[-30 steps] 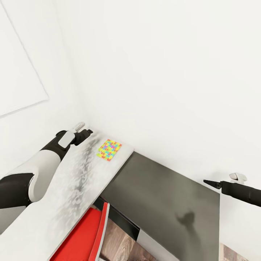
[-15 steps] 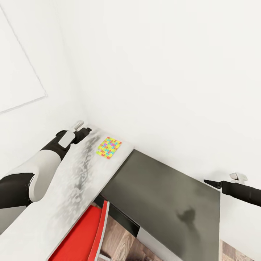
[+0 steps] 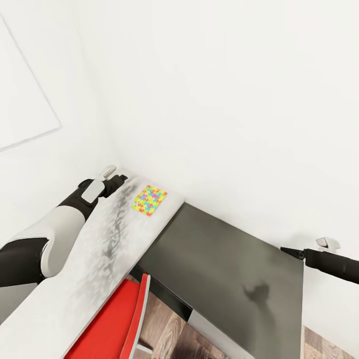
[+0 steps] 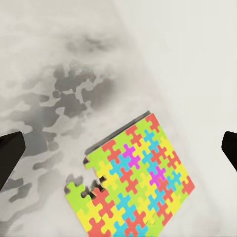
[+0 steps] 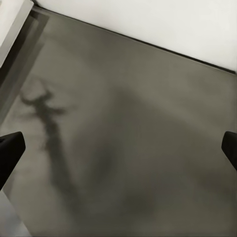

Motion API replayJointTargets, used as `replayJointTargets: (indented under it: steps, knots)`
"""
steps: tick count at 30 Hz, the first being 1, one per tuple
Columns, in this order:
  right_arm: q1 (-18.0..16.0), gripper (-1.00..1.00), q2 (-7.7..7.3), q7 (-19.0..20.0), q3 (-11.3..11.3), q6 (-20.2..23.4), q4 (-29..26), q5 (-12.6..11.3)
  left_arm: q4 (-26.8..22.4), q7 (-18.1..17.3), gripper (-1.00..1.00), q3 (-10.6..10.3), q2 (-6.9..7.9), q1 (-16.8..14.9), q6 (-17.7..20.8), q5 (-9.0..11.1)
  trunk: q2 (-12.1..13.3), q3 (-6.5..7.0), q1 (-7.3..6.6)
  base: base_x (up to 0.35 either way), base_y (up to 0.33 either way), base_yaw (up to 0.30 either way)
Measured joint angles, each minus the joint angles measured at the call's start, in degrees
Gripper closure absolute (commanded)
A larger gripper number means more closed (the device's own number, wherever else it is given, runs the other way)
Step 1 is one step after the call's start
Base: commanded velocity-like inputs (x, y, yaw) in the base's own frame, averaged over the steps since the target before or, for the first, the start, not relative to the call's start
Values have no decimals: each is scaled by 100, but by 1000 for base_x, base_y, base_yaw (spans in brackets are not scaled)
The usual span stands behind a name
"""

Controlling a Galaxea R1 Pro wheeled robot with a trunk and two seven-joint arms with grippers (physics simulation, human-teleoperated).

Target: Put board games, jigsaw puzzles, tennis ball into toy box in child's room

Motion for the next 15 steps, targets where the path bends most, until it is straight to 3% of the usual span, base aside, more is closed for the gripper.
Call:
replayJointTargets:
  steps: [15]
  knots:
    - [0,-100,2,4,-3,-10,36,-3,-20,-7,-100,29,-29,-17,-4,13,0,-129,0,0,0,-2]
